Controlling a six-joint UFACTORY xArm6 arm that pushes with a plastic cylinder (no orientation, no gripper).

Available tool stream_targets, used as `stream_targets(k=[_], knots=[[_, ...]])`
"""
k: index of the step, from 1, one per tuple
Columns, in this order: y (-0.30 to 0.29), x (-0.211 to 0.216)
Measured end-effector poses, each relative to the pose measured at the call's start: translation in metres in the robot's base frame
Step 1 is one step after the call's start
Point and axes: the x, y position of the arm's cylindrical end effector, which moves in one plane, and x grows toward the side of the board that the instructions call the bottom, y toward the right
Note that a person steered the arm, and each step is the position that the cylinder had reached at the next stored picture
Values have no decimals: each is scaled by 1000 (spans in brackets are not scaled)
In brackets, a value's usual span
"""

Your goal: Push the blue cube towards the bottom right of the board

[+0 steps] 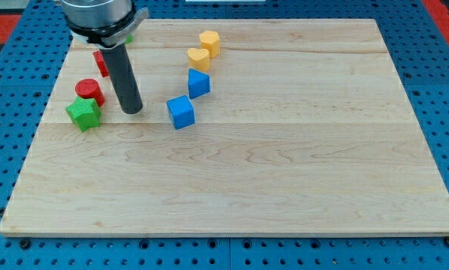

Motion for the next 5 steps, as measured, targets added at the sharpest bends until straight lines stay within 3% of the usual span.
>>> stream_targets(k=[2,4,5], knots=[[72,9],[198,26],[223,54]])
